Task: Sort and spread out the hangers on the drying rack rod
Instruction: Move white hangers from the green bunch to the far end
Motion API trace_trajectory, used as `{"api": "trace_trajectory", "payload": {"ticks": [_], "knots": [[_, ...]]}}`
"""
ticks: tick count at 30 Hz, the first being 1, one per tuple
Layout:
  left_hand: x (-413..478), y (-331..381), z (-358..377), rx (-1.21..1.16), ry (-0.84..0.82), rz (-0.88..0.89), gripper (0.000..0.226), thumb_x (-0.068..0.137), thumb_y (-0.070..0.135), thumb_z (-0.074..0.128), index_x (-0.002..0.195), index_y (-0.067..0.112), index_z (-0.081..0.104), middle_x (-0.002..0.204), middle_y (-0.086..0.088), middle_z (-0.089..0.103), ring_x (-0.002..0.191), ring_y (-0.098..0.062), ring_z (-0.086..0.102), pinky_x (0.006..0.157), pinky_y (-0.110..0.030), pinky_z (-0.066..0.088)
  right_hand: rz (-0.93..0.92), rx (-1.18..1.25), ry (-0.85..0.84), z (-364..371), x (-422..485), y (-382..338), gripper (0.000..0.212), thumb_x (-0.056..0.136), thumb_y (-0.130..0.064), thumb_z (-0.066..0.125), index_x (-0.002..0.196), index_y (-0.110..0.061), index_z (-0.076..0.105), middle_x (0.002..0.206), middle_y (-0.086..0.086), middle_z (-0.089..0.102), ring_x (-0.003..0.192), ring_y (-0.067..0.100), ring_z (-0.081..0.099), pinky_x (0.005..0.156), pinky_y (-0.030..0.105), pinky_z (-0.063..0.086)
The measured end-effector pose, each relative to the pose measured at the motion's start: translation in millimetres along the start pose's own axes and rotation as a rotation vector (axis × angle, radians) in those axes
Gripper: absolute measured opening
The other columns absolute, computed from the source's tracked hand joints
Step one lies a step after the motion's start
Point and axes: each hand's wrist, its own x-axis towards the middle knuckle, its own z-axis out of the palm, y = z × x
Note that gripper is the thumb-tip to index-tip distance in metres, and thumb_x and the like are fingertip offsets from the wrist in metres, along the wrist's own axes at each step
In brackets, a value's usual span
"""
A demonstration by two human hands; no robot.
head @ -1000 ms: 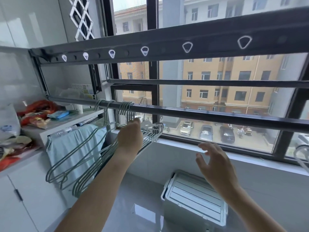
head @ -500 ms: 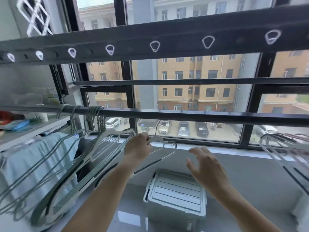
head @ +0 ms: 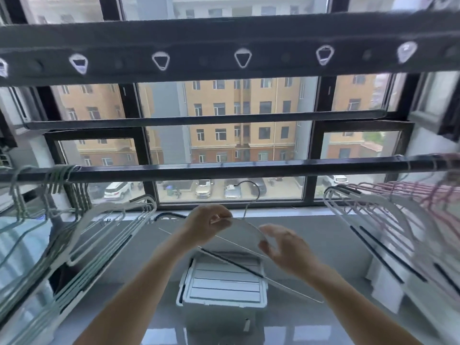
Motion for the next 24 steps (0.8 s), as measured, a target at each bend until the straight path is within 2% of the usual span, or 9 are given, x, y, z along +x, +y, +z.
{"api": "trace_trajectory", "payload": {"ticks": [1, 2, 4, 7, 10, 14, 16, 19, 24], "knots": [[2, 3, 4, -0.022, -0.006, 0.006, 0.01, 0.08, 0.018, 0.069, 0.09, 0.015, 0.069, 0.076, 0.019, 0.061, 0.073, 0.001, 0.059, 0.072, -0.02, 0.046, -0.009, 0.024, -0.003, 0, -5, 0, 0.011, 0.09, -0.03, 0.053, 0.095, -0.021, 0.059, 0.092, -0.002, 0.066, 0.087, 0.02, 0.062, 0.077, 0.033, 0.049], [4, 5, 8, -0.042, -0.016, 0.017, 0.01, 0.081, 0.016, 0.068, 0.09, 0.014, 0.069, 0.076, 0.019, 0.061, 0.072, 0.005, 0.057, 0.073, -0.017, 0.045, -0.008, 0.049, 0.013, -1, -10, 0, 0.011, 0.091, -0.029, 0.052, 0.082, -0.024, 0.054, 0.079, -0.005, 0.063, 0.075, 0.019, 0.061, 0.07, 0.033, 0.048], [7, 14, 16, -0.082, -0.034, 0.049, 0.008, 0.081, 0.015, 0.067, 0.089, 0.015, 0.069, 0.077, 0.02, 0.062, 0.07, 0.009, 0.056, 0.073, -0.013, 0.044, -0.005, 0.11, 0.081, -5, -21, 1, 0.019, 0.093, -0.027, 0.049, 0.074, -0.027, 0.049, 0.068, -0.011, 0.061, 0.065, 0.016, 0.061, 0.066, 0.034, 0.05], [15, 31, 25, -0.099, -0.057, 0.116, 0.009, 0.082, 0.017, 0.066, 0.091, 0.018, 0.069, 0.079, 0.02, 0.062, 0.074, 0.011, 0.057, 0.075, -0.013, 0.044, -0.019, 0.159, 0.2, -15, -37, 10, 0.023, 0.094, -0.027, 0.047, 0.073, -0.019, 0.053, 0.065, -0.009, 0.065, 0.06, 0.011, 0.065, 0.061, 0.035, 0.053], [24, 55, 33, -0.097, -0.107, 0.197, 0.01, 0.084, 0.019, 0.064, 0.094, 0.02, 0.067, 0.084, 0.02, 0.063, 0.082, 0.009, 0.059, 0.079, -0.013, 0.046, -0.006, 0.129, 0.31, -28, -51, 22, 0.034, 0.089, -0.044, 0.038, 0.072, -0.02, 0.055, 0.062, -0.007, 0.067, 0.057, 0.011, 0.065, 0.055, 0.035, 0.053], [38, 93, 52, -0.105, -0.107, 0.253, 0.011, 0.084, 0.02, 0.064, 0.094, 0.021, 0.068, 0.082, 0.023, 0.06, 0.076, 0.02, 0.054, 0.069, 0.0, 0.037, 0.091, 0.038, 0.423, -52, -68, 37, 0.035, 0.092, -0.044, 0.04, 0.073, -0.02, 0.058, 0.063, -0.005, 0.069, 0.058, 0.012, 0.066, 0.058, 0.034, 0.054], [46, 112, 62, -0.108, -0.062, 0.258, 0.014, 0.084, 0.022, 0.064, 0.097, 0.024, 0.067, 0.087, 0.021, 0.061, 0.08, 0.015, 0.054, 0.071, -0.001, 0.037, 0.137, 0.035, 0.468, -66, -72, 42, 0.029, 0.094, -0.036, 0.044, 0.073, -0.02, 0.057, 0.064, -0.004, 0.07, 0.06, 0.013, 0.067, 0.06, 0.036, 0.055], [59, 136, 80, -0.104, 0.02, 0.309, 0.025, 0.083, 0.023, 0.064, 0.108, 0.022, 0.064, 0.108, 0.008, 0.063, 0.097, -0.003, 0.056, 0.084, -0.014, 0.039, 0.168, 0.005, 0.547, -86, -72, 51, 0.036, 0.091, -0.042, 0.037, 0.072, -0.017, 0.056, 0.064, 0.0, 0.07, 0.058, 0.016, 0.067, 0.056, 0.036, 0.055], [76, 160, 109, -0.078, 0.029, 0.321, 0.038, 0.084, 0.024, 0.063, 0.121, 0.021, 0.056, 0.123, -0.001, 0.056, 0.113, -0.015, 0.051, 0.096, -0.026, 0.038, 0.25, -0.026, 0.565, -105, -66, 64, 0.034, 0.094, -0.039, 0.039, 0.079, -0.015, 0.058, 0.067, 0.003, 0.069, 0.061, 0.02, 0.067, 0.058, 0.038, 0.056]]}}
